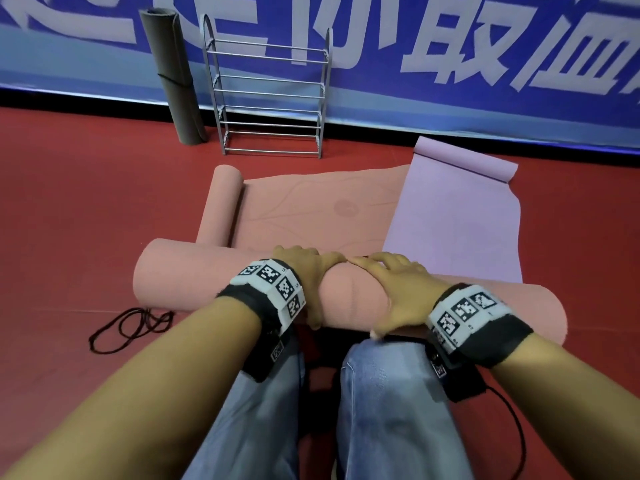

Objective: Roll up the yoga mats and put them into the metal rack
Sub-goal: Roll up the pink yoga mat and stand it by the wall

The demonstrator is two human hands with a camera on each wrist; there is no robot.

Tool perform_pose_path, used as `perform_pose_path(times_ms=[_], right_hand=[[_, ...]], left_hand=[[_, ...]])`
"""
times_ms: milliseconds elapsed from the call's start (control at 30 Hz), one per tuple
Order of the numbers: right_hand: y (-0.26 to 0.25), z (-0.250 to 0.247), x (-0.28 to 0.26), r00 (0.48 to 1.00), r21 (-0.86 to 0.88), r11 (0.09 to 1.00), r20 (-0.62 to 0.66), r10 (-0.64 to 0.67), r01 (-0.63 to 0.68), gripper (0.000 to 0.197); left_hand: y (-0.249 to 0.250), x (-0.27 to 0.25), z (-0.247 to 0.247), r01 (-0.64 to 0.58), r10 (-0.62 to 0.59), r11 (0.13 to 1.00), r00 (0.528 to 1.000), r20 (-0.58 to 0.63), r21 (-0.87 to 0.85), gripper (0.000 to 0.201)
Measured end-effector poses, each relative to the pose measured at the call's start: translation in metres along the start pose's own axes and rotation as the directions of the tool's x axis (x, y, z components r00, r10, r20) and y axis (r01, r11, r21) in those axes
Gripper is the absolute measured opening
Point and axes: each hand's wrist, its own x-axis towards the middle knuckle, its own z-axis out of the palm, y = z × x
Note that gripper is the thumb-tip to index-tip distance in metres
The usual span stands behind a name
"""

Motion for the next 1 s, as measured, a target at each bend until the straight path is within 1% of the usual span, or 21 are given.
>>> perform_pose_path(times_ms=[67, 133, 200, 267, 333, 400, 500, 567, 700, 833, 900, 967, 1000], right_hand=[[-0.005, 0.008, -0.003, 0.999, -0.061, 0.998, -0.040, 0.019, -0.022, 0.141], [-0.007, 0.015, 0.000, 0.996, -0.091, 0.995, -0.085, 0.035, -0.043, 0.142], [-0.006, 0.017, 0.004, 0.993, -0.094, 0.994, -0.114, 0.045, -0.055, 0.140], [-0.003, 0.017, 0.007, 0.990, -0.089, 0.995, -0.136, 0.042, -0.055, 0.137], [0.000, 0.016, 0.008, 0.989, -0.078, 0.996, -0.140, 0.039, -0.050, 0.133], [0.000, 0.014, 0.009, 0.991, -0.065, 0.997, -0.126, 0.040, -0.049, 0.132], [-0.003, 0.010, 0.011, 0.992, -0.063, 0.996, -0.115, 0.060, -0.068, 0.132], [-0.006, 0.009, 0.012, 0.991, -0.057, 0.996, -0.115, 0.068, -0.075, 0.128], [-0.008, 0.001, 0.008, 0.993, -0.035, 0.998, -0.108, 0.038, -0.042, 0.112], [-0.010, -0.008, 0.000, 0.995, -0.061, 0.998, -0.101, 0.013, -0.019, 0.101], [-0.011, -0.015, -0.004, 0.997, -0.049, 0.999, -0.076, 0.001, -0.005, 0.098], [-0.013, -0.027, -0.010, 1.000, 0.006, 1.000, -0.028, -0.013, 0.013, 0.093], [-0.013, -0.033, -0.012, 1.000, 0.041, 0.999, 0.004, -0.023, 0.022, 0.091]], left_hand=[[-0.005, 0.005, -0.003, 0.014, -0.011, 0.998, 0.999, 0.051, -0.068, 0.114], [-0.010, 0.010, -0.002, 0.023, -0.016, 0.994, 0.998, 0.065, -0.108, 0.113], [-0.007, 0.012, -0.001, 0.025, -0.020, 0.996, 0.998, 0.061, -0.080, 0.112], [-0.001, 0.011, 0.003, 0.039, -0.039, 0.999, 0.999, 0.015, 0.025, 0.113], [0.006, 0.005, 0.013, 0.062, -0.052, 0.990, 0.995, -0.080, 0.126, 0.116], [0.008, -0.002, 0.024, 0.084, -0.060, 0.984, 0.987, -0.152, 0.154, 0.122], [0.007, -0.005, 0.028, 0.126, -0.102, 0.979, 0.983, -0.150, 0.159, 0.129], [0.008, -0.004, 0.024, 0.130, -0.108, 0.980, 0.984, -0.141, 0.153, 0.122], [0.006, -0.007, 0.017, 0.098, -0.077, 0.987, 0.984, -0.159, 0.126, 0.093], [0.004, -0.015, 0.009, 0.064, -0.036, 0.987, 0.982, -0.184, 0.148, 0.081], [0.004, -0.021, 0.002, 0.033, -0.007, 0.991, 0.981, -0.196, 0.133, 0.073], [0.001, -0.027, -0.011, -0.001, 0.016, 0.996, 0.987, -0.158, 0.091, 0.070], [-0.002, -0.028, -0.019, -0.018, 0.025, 0.998, 0.994, -0.107, 0.063, 0.071]])
